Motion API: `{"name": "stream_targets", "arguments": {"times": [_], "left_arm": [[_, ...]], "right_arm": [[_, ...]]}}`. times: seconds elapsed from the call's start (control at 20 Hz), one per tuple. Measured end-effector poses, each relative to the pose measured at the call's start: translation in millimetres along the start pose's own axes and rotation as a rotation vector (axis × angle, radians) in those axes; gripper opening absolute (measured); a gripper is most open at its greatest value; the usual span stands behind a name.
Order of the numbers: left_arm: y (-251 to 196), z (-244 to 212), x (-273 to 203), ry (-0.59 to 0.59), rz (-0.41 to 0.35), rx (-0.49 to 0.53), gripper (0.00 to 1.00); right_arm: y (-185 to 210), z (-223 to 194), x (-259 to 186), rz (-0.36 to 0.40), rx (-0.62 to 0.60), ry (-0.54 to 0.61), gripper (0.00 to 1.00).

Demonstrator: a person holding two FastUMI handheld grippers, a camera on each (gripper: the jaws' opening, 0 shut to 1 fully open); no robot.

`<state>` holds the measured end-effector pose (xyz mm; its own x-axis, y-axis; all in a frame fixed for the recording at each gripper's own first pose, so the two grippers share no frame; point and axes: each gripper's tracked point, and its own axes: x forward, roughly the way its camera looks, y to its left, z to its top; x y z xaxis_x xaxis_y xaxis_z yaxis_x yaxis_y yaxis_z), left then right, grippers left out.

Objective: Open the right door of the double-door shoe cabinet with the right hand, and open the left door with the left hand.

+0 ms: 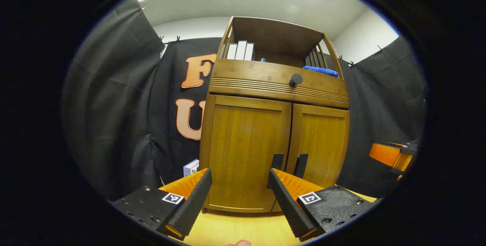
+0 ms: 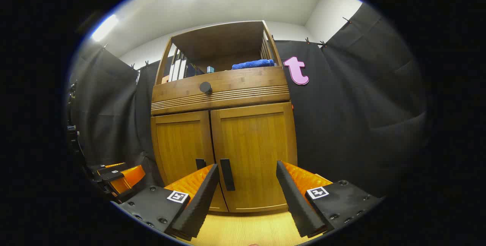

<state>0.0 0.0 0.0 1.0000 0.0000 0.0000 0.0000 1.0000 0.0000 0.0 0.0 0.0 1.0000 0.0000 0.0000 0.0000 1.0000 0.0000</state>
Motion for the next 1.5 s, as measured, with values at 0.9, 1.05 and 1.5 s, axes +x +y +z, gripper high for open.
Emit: {"name": "stream_targets", "arguments": {"times": [0.9,1.05,1.5], "left_arm": [[14,-6,4,0.021,0.036,-0.009,0.95],[17,-7,4,0.022,0.046,-0.007,0.95],[25,-4,3,0.013,0.064,0.008,0.95]], "right_arm": [[5,-16,14,0.016,0.020,0.025,0.89],[9,-26,18,0.028,0.029,0.051,0.98],[26,-40,82,0.075,0.005,0.052,0.98]]}}
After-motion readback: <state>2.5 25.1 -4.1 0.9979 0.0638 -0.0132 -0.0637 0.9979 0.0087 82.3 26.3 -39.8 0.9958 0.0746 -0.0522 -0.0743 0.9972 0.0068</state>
